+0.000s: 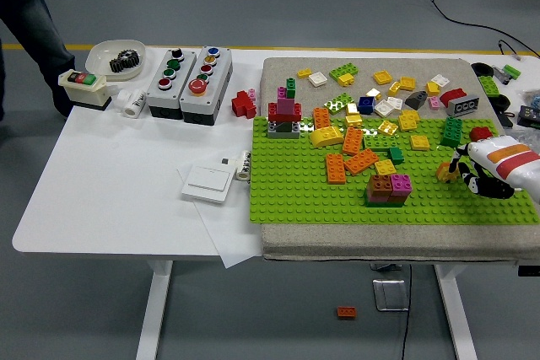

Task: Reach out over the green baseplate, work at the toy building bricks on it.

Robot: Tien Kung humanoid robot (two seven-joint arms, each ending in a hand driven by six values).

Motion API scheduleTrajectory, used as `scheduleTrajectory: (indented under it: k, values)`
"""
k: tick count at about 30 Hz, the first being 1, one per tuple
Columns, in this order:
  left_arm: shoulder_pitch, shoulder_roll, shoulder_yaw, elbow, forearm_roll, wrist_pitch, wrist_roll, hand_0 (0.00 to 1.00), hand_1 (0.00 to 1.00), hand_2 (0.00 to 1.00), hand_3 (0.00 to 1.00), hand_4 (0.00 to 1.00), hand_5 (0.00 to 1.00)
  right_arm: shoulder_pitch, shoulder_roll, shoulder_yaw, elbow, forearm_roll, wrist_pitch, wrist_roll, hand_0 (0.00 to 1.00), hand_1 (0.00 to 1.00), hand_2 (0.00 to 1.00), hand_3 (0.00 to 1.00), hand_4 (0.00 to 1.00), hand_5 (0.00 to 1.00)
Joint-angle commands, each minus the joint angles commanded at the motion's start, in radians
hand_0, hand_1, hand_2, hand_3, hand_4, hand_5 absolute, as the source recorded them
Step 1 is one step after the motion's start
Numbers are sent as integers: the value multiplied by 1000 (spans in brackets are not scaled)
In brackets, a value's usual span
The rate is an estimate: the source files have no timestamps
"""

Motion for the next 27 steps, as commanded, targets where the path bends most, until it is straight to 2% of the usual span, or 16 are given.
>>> scheduleTrajectory:
  k: [27]
  values:
    - [1,-1,-9,-3,16,-6,3,795,783,758,594,658,666,47,26,-32,-92,2,-12,-10,98,67,144,534,275,162]
